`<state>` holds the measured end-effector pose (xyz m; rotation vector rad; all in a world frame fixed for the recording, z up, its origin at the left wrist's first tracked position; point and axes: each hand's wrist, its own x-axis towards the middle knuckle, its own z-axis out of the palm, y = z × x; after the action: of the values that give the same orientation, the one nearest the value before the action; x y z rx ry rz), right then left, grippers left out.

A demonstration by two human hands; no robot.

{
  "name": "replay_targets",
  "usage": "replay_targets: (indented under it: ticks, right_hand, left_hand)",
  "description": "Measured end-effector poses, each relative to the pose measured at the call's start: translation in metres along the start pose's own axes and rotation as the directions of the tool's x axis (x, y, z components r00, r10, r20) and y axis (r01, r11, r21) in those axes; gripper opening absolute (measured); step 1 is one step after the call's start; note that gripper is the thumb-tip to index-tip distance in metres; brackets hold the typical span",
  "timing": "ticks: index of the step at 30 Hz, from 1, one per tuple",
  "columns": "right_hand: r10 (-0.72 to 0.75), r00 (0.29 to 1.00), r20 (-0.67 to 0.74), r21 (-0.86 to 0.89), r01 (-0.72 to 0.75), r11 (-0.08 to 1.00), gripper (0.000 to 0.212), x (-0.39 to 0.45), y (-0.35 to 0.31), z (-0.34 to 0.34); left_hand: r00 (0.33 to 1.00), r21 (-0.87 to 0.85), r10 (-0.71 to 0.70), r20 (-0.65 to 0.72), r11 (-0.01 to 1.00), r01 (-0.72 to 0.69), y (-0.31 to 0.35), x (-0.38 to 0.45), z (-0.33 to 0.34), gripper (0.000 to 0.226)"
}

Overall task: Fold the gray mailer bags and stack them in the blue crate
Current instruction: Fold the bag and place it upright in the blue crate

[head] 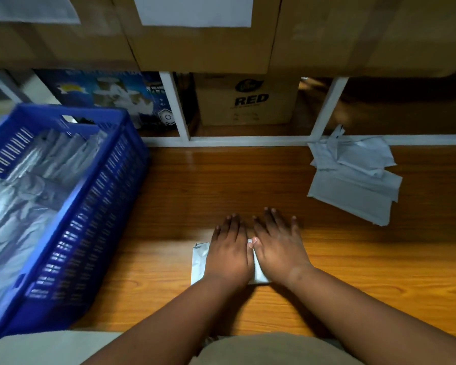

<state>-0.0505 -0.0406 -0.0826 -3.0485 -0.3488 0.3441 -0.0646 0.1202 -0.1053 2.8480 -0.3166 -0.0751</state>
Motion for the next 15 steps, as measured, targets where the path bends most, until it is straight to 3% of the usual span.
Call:
replay_targets:
  ticks: [8, 15]
  right_hand:
    - [-0.142, 0.989, -0.035, -0.017, 0.141, 0.99, 0.065, -0.005, -0.046, 0.002]
    - [-0.101, 0.993, -0.054, -0.051, 0.098, 0.994, 0.063, -0.004, -0.055, 0.008]
  left_hand:
    - [0.999, 0.041, 0.037, 0.0, 0.998, -0.036, -0.044, -0.033, -0.011, 0.066]
    - [1.0, 0.071, 0.013, 0.019, 0.997, -0.014, -0.052, -0.043, -0.012, 0.066]
